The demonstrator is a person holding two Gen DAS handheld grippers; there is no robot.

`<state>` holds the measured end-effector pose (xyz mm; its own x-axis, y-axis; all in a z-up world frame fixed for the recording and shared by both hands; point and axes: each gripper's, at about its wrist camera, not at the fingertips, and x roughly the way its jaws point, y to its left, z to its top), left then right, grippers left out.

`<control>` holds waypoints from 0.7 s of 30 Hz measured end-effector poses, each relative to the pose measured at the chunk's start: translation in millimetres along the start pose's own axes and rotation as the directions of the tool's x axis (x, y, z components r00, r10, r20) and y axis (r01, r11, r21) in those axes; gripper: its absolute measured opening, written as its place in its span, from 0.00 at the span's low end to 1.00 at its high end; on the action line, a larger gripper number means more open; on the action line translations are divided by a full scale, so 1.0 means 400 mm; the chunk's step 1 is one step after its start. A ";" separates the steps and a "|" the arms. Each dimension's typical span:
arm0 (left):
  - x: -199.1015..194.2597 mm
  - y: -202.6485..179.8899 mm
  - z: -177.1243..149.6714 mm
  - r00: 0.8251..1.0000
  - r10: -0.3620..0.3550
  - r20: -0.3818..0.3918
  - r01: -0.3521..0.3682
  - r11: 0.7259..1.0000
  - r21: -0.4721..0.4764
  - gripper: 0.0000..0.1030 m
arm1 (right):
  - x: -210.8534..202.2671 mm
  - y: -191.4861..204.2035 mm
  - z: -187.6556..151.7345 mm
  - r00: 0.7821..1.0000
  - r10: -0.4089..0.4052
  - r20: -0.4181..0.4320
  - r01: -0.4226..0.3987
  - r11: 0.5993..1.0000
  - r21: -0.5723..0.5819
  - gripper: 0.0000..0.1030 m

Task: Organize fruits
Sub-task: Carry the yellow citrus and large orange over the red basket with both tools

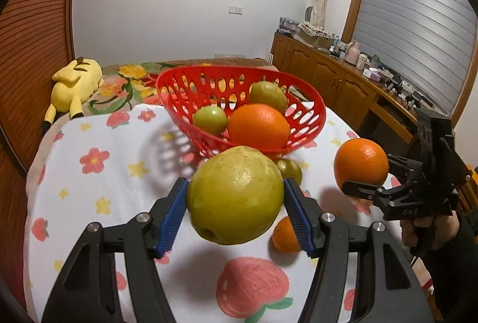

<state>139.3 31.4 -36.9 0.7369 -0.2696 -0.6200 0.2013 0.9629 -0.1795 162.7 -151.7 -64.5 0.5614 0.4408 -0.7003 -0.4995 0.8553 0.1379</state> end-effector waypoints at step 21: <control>0.018 -0.011 0.092 0.999 -0.002 0.044 0.000 0.999 0.034 0.61 | -0.080 0.039 0.096 0.997 0.014 0.071 -0.008 0.996 -0.090 0.84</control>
<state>167.2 25.4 -12.5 0.7642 -0.2708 -0.5854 0.2236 0.9625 -0.1532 162.2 -141.9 -13.0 0.5996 0.4710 -0.6470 -0.5613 0.8238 0.0794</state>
